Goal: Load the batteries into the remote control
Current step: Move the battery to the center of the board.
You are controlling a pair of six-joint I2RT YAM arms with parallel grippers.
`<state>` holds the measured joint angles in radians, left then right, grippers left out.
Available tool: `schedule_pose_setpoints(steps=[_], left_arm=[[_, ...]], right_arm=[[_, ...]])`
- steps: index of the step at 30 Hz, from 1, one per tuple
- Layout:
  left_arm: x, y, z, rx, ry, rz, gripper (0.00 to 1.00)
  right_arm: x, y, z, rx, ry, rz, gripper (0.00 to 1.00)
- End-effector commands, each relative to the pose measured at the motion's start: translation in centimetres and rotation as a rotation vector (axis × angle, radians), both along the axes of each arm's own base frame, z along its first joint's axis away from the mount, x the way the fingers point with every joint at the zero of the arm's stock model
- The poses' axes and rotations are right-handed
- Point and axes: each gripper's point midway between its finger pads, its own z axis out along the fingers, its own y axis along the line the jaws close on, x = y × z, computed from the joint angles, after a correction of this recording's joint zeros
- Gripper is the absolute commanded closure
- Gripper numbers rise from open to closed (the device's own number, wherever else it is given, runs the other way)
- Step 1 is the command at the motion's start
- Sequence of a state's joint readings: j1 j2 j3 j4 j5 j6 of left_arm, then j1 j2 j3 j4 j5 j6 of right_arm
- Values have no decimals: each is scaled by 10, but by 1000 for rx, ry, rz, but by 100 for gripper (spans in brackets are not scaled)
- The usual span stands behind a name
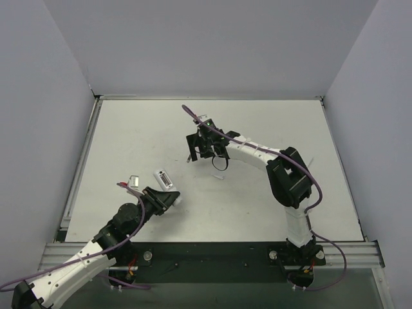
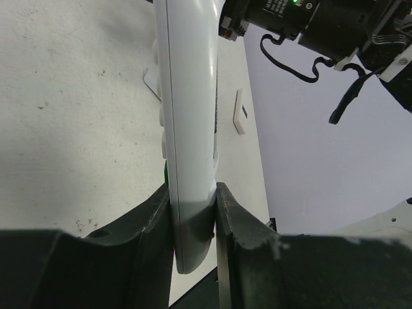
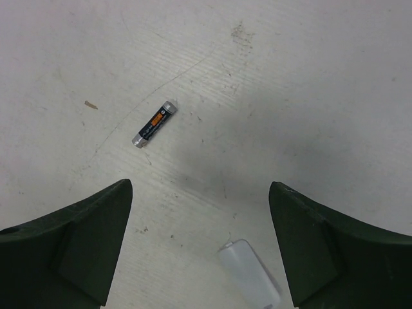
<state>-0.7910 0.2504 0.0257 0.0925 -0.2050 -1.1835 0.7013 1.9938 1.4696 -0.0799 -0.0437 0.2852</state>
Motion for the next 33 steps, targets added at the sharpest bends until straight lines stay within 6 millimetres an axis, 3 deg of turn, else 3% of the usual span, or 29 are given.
schedule_pose_setpoints(steps=[1, 6, 9, 16, 28, 33], left_arm=[[-2, -2, 5, -5, -33, -21, 100], [-4, -4, 5, -15, -36, -34, 100], [-5, -5, 5, -16, -38, -43, 100], [-7, -6, 7, -34, -40, -51, 100], [-9, -9, 15, -66, -54, -69, 100], [-9, -9, 16, -70, -55, -70, 100]], right_arm=[[5, 24, 4, 0, -42, -37, 20], [10, 40, -6, -21, -70, -50, 26], [13, 45, -21, -43, -60, -55, 29], [19, 50, -34, -105, -73, -62, 36], [14, 43, -56, -186, -52, -51, 47], [6, 36, -60, -201, -30, -42, 58]])
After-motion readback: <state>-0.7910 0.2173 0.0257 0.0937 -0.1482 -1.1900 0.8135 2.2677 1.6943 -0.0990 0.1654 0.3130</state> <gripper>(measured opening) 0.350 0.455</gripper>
